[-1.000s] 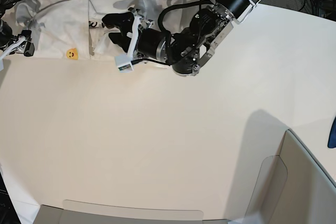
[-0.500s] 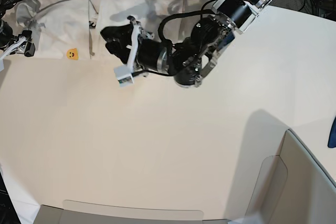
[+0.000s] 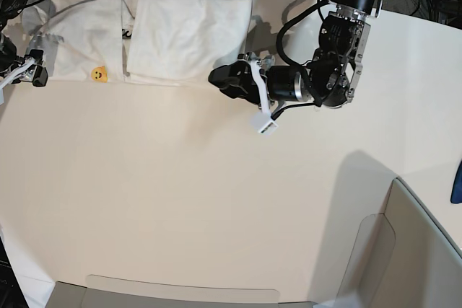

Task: Layout the t-shirt on the table in an organized manner, then fold the t-shirt properly
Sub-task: 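Release the folded end and withdraw the left gripper from the shirt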

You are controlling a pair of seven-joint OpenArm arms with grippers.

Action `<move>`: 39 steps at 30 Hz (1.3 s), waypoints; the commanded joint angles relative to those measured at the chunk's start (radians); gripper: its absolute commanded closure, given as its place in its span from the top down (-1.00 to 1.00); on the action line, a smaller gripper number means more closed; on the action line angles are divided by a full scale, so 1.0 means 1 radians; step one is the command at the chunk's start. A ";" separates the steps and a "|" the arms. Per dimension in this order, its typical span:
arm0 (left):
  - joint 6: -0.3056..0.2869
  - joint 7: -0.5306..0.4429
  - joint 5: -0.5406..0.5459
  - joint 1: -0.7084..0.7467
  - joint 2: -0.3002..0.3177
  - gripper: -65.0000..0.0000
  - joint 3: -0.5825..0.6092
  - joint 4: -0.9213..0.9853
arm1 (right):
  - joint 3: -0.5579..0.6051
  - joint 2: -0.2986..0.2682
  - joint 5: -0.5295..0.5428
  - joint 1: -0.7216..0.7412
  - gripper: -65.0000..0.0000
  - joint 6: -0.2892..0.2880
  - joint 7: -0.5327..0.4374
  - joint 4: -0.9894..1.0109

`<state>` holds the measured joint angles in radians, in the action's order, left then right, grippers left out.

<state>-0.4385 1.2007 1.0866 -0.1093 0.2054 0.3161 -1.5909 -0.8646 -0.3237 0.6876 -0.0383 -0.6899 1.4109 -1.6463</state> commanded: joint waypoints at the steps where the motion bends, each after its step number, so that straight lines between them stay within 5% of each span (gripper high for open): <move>1: -0.007 -0.018 0.027 -0.007 0.002 -0.29 -0.031 -0.029 | -0.005 -0.022 0.014 0.015 0.35 -0.006 -0.015 -0.018; 8: -0.007 0.067 0.039 0.029 -0.005 -0.29 -0.211 -0.056 | -0.005 -0.022 0.014 0.016 0.35 -0.006 -0.015 -0.018; 14: -0.007 0.078 0.169 0.029 -0.005 -0.29 -0.280 -0.055 | -0.005 -0.021 0.014 0.011 0.35 -0.006 -0.015 -0.018; 39: -0.007 0.066 0.182 0.075 0.022 -0.29 -0.320 -0.053 | -0.005 -0.021 0.011 0.008 0.35 -0.008 -0.015 -0.018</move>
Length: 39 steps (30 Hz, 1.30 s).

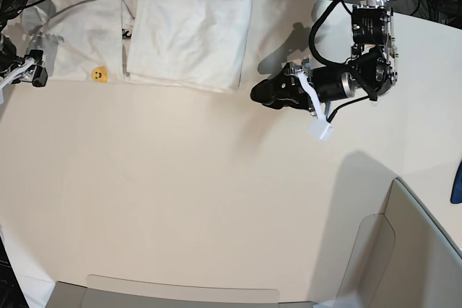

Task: Layout the t-shirt on the table in an organized manner, then fold the t-shirt properly
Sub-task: 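Release the folded end and withdraw the left gripper from the shirt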

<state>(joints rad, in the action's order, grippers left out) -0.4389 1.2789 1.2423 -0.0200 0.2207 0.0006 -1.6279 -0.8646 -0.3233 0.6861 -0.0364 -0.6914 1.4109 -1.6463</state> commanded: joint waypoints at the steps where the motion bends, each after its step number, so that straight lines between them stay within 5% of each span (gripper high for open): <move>1: -0.007 -0.012 0.026 -0.016 0.009 -0.29 -0.006 -0.016 | -0.006 -0.021 0.014 0.000 0.35 -0.007 -0.015 -0.018; 18: -0.007 -0.006 0.029 0.009 0.012 -0.29 -0.135 -0.018 | -0.012 -0.032 0.014 0.010 0.35 -0.007 -0.015 -0.018; 29: -0.007 0.000 0.027 0.051 0.027 -0.29 -0.248 -0.018 | -0.109 -0.129 0.016 0.014 0.35 -0.007 -0.015 -0.015; 39: -0.007 0.000 0.026 0.087 0.029 -0.29 -0.248 -0.019 | -0.149 -0.141 0.016 -0.101 0.36 -0.007 -0.015 -0.013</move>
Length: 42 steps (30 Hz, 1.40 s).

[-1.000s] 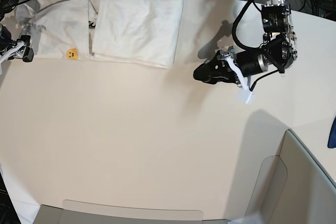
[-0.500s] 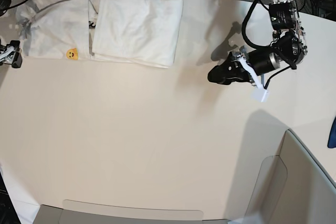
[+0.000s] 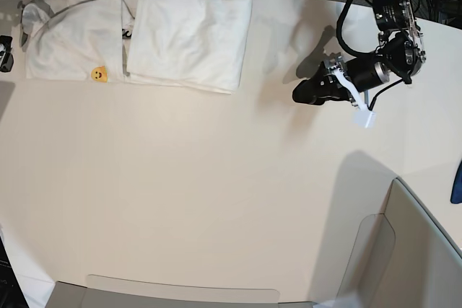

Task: Layout the t-shirt on the table in an organized manner, then fold the t-shirt properly
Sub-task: 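Release the folded end and withdraw the left gripper from the shirt, then move the right gripper to the shirt's other end and grasp it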

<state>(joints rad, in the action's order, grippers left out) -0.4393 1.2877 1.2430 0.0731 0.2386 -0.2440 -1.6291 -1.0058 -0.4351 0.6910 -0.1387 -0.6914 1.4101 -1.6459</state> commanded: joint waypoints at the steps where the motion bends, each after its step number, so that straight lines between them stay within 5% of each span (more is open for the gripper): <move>1: -0.006 -0.009 0.025 -0.003 0.011 -0.29 -0.004 -0.018 | -0.008 -0.035 0.011 -0.022 0.39 -0.007 -0.014 -0.012; 13: -0.008 -0.018 0.025 0.001 0.031 -0.29 -0.002 -0.018 | -0.003 -0.034 0.028 -0.094 0.44 -0.007 -0.014 0.192; 28: -0.008 -0.020 0.024 0.000 0.031 -0.29 0.033 -0.018 | -0.003 -0.092 0.476 -0.143 0.44 -0.007 -0.014 0.201; 42: -0.008 -0.020 -0.032 -0.005 0.043 -0.29 0.033 -0.018 | 0.103 -0.044 0.516 -0.144 0.44 -0.007 -0.014 0.209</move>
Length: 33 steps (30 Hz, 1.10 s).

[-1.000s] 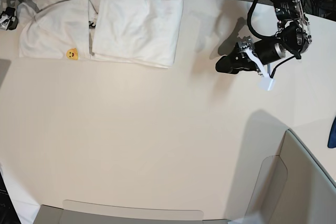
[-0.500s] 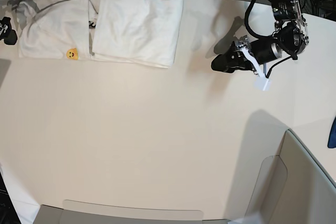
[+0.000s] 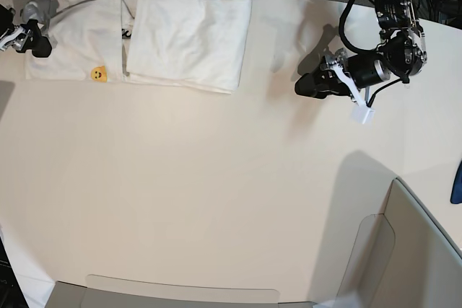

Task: Layout the t-shirt on the table in an organized manner, then fold the t-shirt properly
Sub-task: 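Move the right gripper to the shirt's other end and grasp it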

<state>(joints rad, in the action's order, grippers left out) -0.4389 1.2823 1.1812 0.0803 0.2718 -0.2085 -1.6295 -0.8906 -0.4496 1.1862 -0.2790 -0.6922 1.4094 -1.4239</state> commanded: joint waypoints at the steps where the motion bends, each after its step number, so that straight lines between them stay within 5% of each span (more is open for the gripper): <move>1: -0.008 -0.014 0.030 -0.012 0.011 -0.29 -0.002 -0.018 | -0.003 -0.022 0.013 -0.004 0.44 -0.006 -0.013 -0.013; 15: -0.008 -0.014 0.030 -0.012 0.011 -0.29 -0.004 -0.018 | 0.004 -0.010 -0.210 0.044 0.44 -0.006 -0.013 -0.013; 33: -0.008 -0.014 0.030 -0.014 0.011 -0.29 -0.006 -0.018 | 0.089 0.054 -0.217 0.045 0.42 -0.006 -0.013 -0.013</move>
<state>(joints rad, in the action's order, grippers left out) -0.4423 1.2816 1.1885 0.0776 0.2722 -0.2092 -1.6299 -0.8059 -0.3901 0.9966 -0.2268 -0.6876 1.3575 -1.4361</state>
